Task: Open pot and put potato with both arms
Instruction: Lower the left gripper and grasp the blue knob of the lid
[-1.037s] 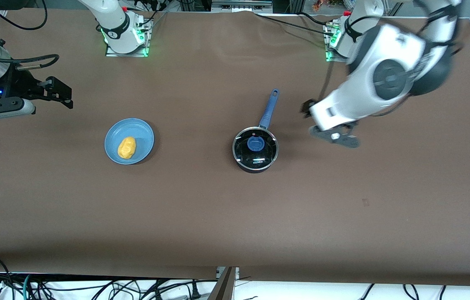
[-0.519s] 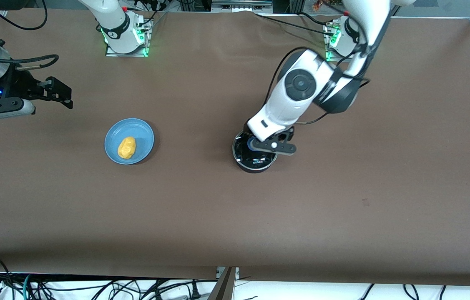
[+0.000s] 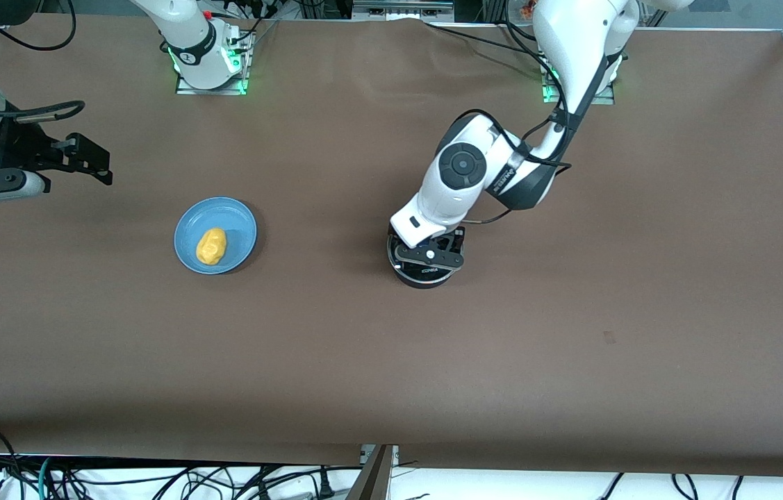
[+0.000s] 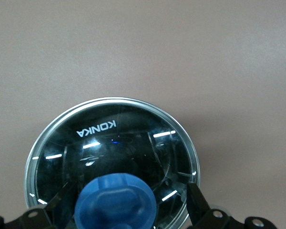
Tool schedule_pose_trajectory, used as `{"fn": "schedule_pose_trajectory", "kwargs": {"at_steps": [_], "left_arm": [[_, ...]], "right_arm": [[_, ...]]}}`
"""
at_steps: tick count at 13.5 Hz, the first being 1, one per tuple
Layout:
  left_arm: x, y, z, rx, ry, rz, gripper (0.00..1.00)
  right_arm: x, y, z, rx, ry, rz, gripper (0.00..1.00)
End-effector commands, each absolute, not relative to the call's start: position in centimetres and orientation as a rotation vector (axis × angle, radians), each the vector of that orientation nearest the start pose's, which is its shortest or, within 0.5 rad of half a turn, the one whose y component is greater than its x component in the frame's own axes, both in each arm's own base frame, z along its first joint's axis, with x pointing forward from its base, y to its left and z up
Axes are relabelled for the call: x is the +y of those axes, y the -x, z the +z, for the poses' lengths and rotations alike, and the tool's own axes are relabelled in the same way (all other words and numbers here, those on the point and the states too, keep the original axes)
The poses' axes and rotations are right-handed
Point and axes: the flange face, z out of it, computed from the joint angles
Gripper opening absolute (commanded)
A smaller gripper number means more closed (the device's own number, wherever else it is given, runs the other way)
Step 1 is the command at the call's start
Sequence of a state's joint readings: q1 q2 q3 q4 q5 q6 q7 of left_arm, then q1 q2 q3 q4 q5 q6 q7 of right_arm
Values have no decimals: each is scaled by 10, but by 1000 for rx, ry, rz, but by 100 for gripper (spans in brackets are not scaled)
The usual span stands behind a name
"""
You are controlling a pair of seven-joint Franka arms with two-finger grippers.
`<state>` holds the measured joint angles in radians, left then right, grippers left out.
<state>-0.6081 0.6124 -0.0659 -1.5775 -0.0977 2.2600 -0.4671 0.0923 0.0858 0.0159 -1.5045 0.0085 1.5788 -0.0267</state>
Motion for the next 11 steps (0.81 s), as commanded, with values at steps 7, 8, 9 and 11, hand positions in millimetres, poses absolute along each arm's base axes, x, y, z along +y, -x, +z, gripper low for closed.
{"fn": "schedule_pose_trajectory", "kwargs": {"at_steps": [7, 8, 9, 11], "left_arm": [[-433, -553, 292, 257, 3175, 16, 90], [-432, -552, 294, 260, 3171, 26, 82], [-432, -552, 297, 268, 3168, 30, 72], [-432, -552, 302, 268, 3169, 28, 38]], "right_arm": [[68, -578, 611, -235, 3127, 29, 99], [68, -578, 611, -238, 3126, 29, 99], [68, -578, 611, -235, 3127, 29, 99], [68, -578, 611, -238, 3126, 29, 99]]}}
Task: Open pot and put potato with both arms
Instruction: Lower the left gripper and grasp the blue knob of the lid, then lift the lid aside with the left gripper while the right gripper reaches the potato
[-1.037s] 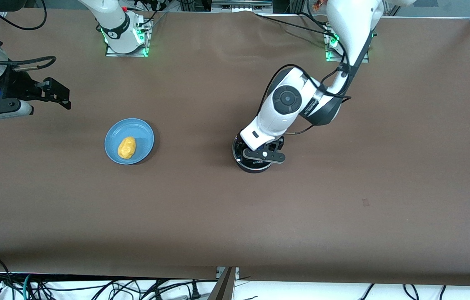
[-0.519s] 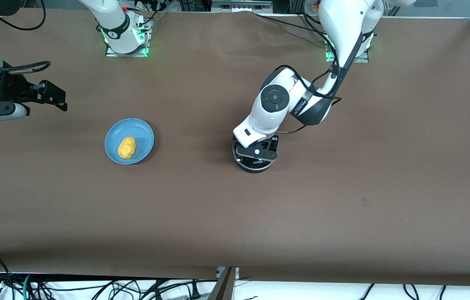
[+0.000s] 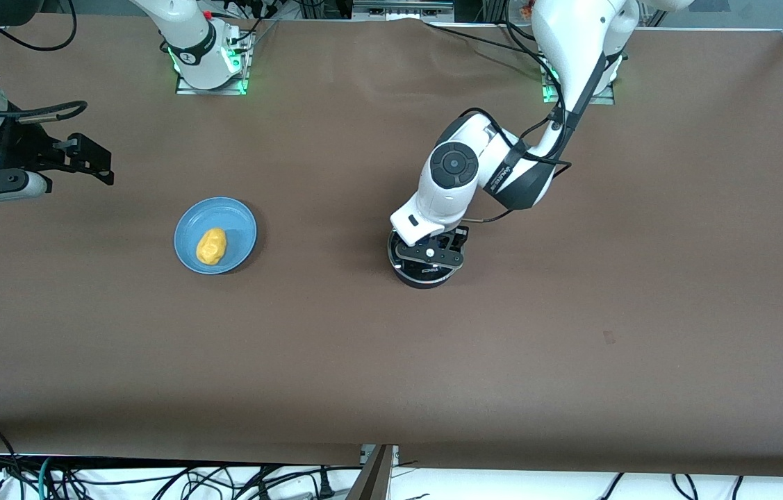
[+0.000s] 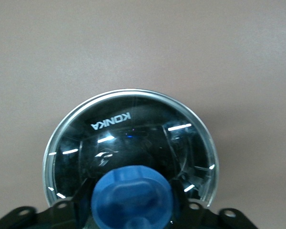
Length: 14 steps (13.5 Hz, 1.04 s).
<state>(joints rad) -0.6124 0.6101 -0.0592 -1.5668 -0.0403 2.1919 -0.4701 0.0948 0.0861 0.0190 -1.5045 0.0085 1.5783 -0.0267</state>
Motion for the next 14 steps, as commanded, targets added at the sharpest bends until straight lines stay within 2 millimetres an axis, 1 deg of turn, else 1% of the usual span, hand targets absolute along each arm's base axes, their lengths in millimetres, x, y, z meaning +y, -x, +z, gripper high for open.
{"fn": "schedule_pose_trajectory", "kwargs": {"at_steps": [1, 2, 3, 4, 5, 7, 8, 9, 10, 11, 12, 13, 14], "left_arm": [[-432, -552, 305, 268, 3170, 25, 32], [-432, -553, 309, 266, 3172, 19, 32], [-432, -552, 318, 267, 3177, 9, 32], [-431, -550, 331, 269, 3173, 23, 33], [-427, -549, 349, 266, 3168, 32, 33], [-410, -544, 390, 245, 3147, 69, 33], [-390, -549, 407, 212, 3137, 91, 32], [-365, -557, 420, 161, 3128, 118, 32], [-338, -563, 423, 179, 3098, 190, 32], [-305, -576, 424, 247, 3059, 218, 32], [-272, -590, 429, 303, 3039, 209, 33], [-248, -599, 425, 363, 3031, 229, 33], [-226, -607, 417, 422, 3002, 245, 33]], "right_arm": [[67, -578, 611, -240, 3128, 29, 99], [67, -578, 611, -240, 3128, 29, 99], [68, -578, 611, -231, 3127, 29, 100], [68, -578, 611, -231, 3127, 29, 99], [68, -580, 608, -233, 3125, 29, 99], [71, -593, 580, -247, 3125, 103, 99], [75, -597, 568, -257, 3126, 137, 99], [81, -604, 547, -272, 3128, 187, 99], [85, -611, 521, -278, 3122, 267, 99], [87, -617, 494, -282, 3115, 339, 99], [87, -621, 483, -274, 3111, 358, 99], [90, -622, 477, -265, 3113, 368, 99], [94, -620, 460, -267, 3112, 399, 99]]}}
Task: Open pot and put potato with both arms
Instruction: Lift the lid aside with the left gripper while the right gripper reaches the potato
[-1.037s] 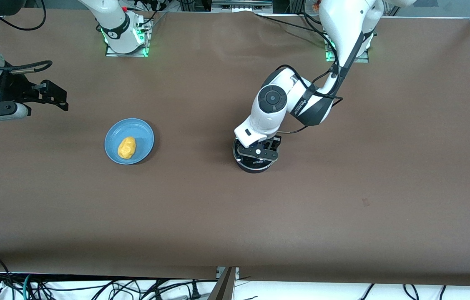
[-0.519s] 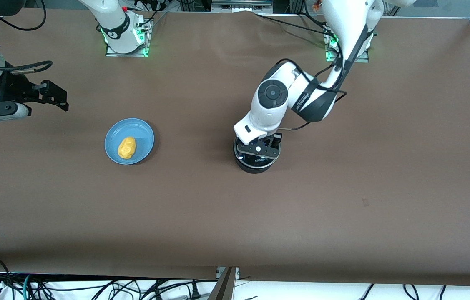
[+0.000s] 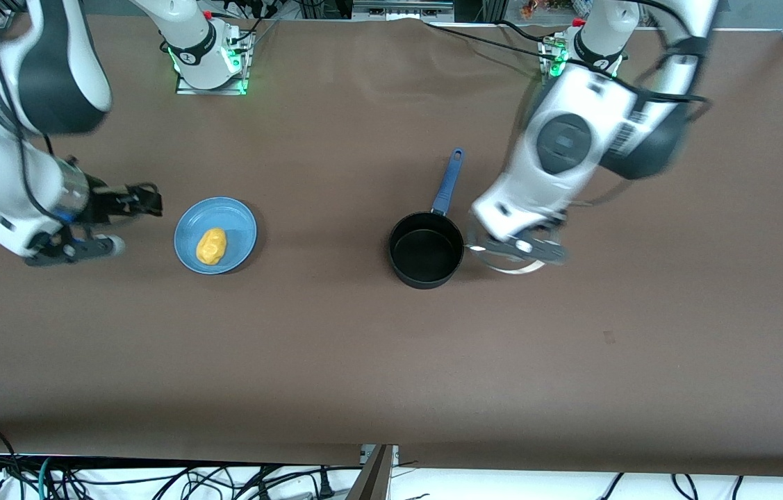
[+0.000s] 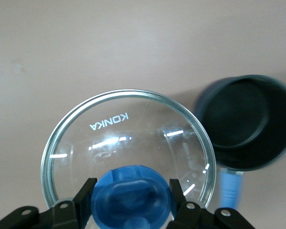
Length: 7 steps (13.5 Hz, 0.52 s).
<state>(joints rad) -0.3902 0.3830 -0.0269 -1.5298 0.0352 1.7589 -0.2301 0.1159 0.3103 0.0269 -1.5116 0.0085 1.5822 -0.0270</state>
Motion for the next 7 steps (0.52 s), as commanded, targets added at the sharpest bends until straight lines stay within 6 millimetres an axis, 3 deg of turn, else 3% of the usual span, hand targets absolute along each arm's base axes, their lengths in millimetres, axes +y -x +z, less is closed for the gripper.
{"fn": "schedule_pose_trajectory", "kwargs": {"at_steps": [1, 4, 7], "left_arm": [[-200, -616, 412, 459, 2942, 244, 32], [-116, -640, 383, 638, 2876, 301, 33], [-47, -642, 337, 766, 2885, 250, 33]], "right_arm": [[92, -620, 439, -179, 3124, 381, 99], [90, -608, 391, -55, 3136, 372, 99], [89, -589, 330, 10, 3139, 355, 99]]}}
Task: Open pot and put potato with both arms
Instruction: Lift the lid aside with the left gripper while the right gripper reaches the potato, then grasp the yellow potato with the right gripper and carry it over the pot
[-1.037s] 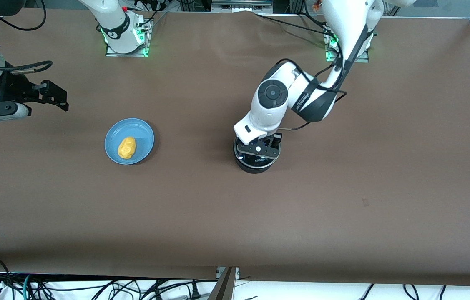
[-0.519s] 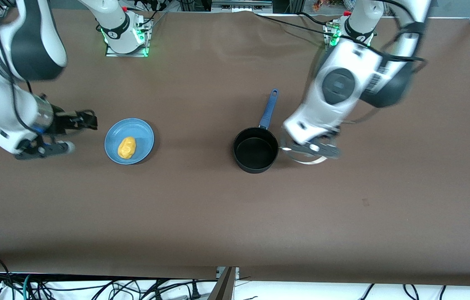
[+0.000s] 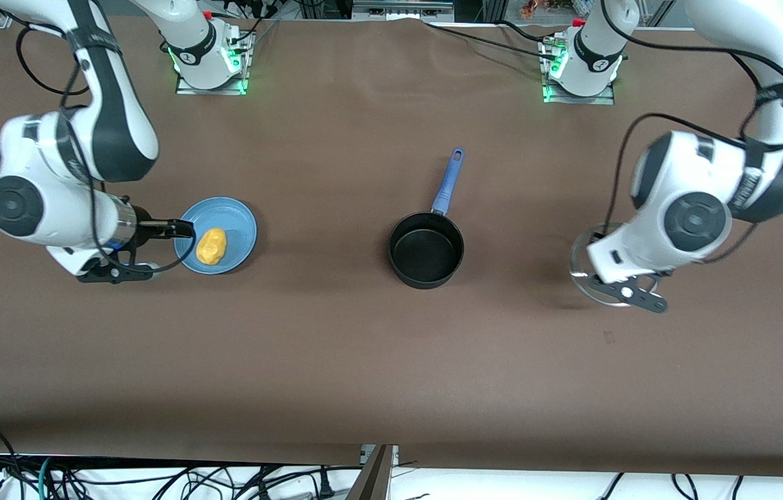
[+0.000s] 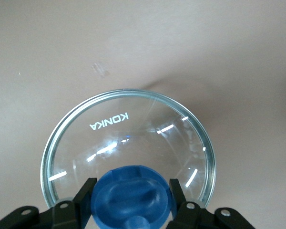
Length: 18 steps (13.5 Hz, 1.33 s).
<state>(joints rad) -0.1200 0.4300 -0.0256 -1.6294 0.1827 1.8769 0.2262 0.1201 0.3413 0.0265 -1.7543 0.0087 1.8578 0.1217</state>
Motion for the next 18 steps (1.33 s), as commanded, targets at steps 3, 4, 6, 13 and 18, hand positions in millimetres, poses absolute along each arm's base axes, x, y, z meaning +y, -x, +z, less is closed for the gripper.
{"fn": "schedule_pose_trajectory", "kwargs": {"at_steps": [3, 4, 6, 13, 18], "left_arm": [[-16, -629, 278, 812, 2901, 196, 34], [-16, -625, 258, 821, 2906, 184, 34], [-8, -620, 229, 816, 2919, 148, 39], [-4, -622, 257, 799, 2919, 128, 100], [-51, -619, 385, 758, 2961, 230, 100]], "right_arm": [[90, -579, 268, 132, 3142, 300, 99], [93, -579, 255, 158, 3133, 302, 99], [97, -580, 241, 172, 3130, 298, 99], [98, -580, 212, 217, 3109, 305, 99], [100, -578, 205, 215, 3110, 322, 81]]}}
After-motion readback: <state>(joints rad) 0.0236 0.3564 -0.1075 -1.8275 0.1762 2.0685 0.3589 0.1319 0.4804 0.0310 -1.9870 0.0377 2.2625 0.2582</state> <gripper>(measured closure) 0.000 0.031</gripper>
